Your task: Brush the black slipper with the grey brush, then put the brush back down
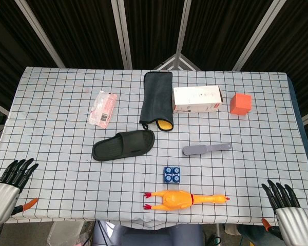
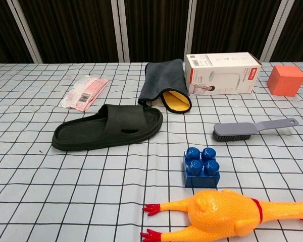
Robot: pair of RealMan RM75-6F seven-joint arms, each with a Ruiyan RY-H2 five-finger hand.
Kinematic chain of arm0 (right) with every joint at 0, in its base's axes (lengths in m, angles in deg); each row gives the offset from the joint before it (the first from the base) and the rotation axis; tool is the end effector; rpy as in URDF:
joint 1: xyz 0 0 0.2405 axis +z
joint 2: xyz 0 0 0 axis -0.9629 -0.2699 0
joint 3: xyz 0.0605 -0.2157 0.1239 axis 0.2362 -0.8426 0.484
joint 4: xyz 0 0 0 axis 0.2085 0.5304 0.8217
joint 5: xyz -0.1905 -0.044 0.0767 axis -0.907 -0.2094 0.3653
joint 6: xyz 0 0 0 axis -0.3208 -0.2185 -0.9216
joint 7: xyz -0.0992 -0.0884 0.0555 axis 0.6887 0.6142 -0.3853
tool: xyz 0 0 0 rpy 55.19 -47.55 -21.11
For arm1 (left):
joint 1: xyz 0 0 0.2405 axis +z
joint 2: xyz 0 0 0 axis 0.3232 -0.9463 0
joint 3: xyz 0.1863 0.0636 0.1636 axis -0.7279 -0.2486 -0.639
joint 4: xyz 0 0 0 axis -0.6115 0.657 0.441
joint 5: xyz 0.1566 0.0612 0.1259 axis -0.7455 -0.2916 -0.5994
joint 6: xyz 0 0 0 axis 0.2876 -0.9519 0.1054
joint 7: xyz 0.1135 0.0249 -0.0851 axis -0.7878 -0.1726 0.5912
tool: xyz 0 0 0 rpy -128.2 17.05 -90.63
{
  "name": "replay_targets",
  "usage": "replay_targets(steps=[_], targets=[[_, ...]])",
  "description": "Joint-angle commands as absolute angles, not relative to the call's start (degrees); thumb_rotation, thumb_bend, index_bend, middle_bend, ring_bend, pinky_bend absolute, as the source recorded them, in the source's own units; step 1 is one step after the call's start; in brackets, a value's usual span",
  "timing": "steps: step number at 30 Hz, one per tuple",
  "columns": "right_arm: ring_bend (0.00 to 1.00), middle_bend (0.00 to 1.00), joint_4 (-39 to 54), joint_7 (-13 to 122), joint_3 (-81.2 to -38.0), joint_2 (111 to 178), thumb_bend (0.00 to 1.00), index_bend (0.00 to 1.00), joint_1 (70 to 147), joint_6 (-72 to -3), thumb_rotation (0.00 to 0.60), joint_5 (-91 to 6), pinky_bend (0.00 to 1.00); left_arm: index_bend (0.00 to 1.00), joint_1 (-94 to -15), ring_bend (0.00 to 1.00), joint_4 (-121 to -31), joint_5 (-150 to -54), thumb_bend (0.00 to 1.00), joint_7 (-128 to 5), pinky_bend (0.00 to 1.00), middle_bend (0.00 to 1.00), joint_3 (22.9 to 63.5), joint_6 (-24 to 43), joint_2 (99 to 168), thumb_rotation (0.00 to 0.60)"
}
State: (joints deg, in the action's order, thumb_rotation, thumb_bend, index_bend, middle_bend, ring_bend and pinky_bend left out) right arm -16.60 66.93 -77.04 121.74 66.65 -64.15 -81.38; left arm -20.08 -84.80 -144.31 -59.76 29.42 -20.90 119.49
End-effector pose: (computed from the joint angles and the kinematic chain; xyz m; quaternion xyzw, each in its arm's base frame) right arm -0.2911 -0.0767 0.1472 0.6608 -0.3811 0.3210 0.5614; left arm -0.3103 0.1261 0.1301 -0.6802 -0.3228 -0.4100 0.5149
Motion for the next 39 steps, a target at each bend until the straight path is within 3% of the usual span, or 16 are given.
replay_targets(steps=[1, 11, 17, 22, 29, 39], targets=[[0.0, 0.0, -16.57, 67.06, -77.2, 121.73, 0.27, 0.0, 66.5, -64.44, 0.6, -81.71, 0.04, 0.0, -20.13, 0.0, -84.93, -144.46, 0.07, -60.14, 0.03, 0.0, 29.24, -20.73, 119.59, 0.596], [0.0, 0.0, -15.78, 67.81, -76.45, 123.24, 0.27, 0.0, 68.4, -62.41, 0.6, -82.76, 0.05, 0.0, -20.7, 0.0, -83.85, -146.06, 0.07, -61.12, 0.03, 0.0, 29.57, -21.59, 121.31, 0.595], [0.03, 0.07, -16.92, 70.73, -71.27, 124.64, 0.27, 0.04, 73.27, -60.6, 0.6, -83.33, 0.11, 0.0, -21.02, 0.0, -84.66, -146.56, 0.1, -63.42, 0.03, 0.0, 30.42, -22.34, 121.92, 0.585], [0.05, 0.11, -18.15, 75.72, -67.21, 127.08, 0.27, 0.13, 79.19, -54.1, 0.6, -82.29, 0.13, 0.0, -21.81, 0.0, -84.28, -147.35, 0.12, -65.05, 0.03, 0.0, 31.88, -23.47, 123.36, 0.569], [0.08, 0.15, -21.18, 78.83, -62.15, 129.08, 0.27, 0.2, 88.04, -40.01, 0.6, -73.04, 0.14, 0.0, -21.79, 0.0, -83.82, -147.89, 0.12, -65.14, 0.03, 0.01, 32.45, -25.14, 124.71, 0.565], [0.13, 0.19, -15.07, 84.72, -56.99, 136.92, 0.29, 0.25, 98.69, -26.92, 0.6, -60.27, 0.14, 0.0, -22.56, 0.0, -82.77, -146.48, 0.12, -69.13, 0.03, 0.0, 32.06, -20.97, 126.88, 0.568]])
